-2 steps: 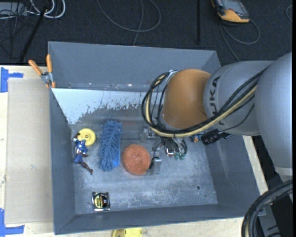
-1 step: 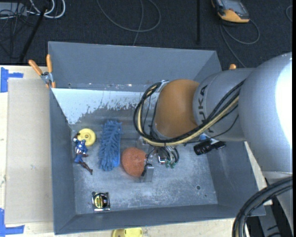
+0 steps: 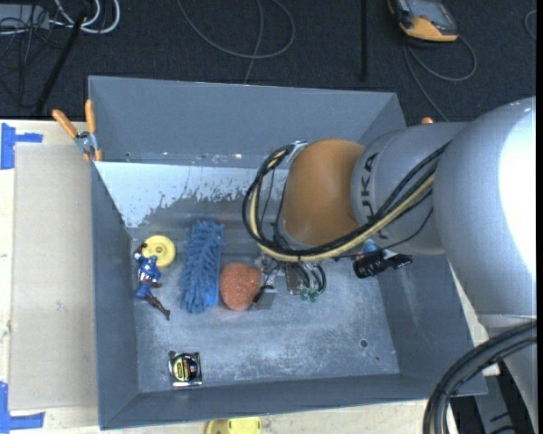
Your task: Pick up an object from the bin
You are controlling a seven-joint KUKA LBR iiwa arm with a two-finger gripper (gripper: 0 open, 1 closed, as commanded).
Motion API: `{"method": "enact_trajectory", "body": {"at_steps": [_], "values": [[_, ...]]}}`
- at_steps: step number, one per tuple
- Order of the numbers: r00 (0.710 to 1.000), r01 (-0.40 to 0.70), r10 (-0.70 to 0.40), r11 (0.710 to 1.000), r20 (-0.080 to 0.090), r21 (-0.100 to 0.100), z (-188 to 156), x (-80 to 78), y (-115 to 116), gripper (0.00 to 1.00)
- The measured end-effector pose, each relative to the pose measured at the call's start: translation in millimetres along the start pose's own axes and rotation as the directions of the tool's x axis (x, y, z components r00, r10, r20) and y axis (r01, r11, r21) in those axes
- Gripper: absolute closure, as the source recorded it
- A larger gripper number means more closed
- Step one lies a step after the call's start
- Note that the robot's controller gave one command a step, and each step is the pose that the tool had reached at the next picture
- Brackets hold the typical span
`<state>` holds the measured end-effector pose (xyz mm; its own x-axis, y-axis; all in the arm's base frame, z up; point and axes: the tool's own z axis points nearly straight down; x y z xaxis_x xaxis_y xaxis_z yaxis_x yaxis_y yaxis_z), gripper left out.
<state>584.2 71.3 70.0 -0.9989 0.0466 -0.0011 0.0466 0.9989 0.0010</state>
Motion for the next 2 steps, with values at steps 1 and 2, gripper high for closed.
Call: {"method": "enact_trajectory", "body": {"at_steps": [1, 2], "values": [[1.0, 0.0, 0.0, 1.0, 0.0, 0.0, 0, 0.0, 0, 1.0], [1.0, 0.002, -0.002, 1.0, 0.002, 0.0, -144, -0.6, 2, 1.0]]}}
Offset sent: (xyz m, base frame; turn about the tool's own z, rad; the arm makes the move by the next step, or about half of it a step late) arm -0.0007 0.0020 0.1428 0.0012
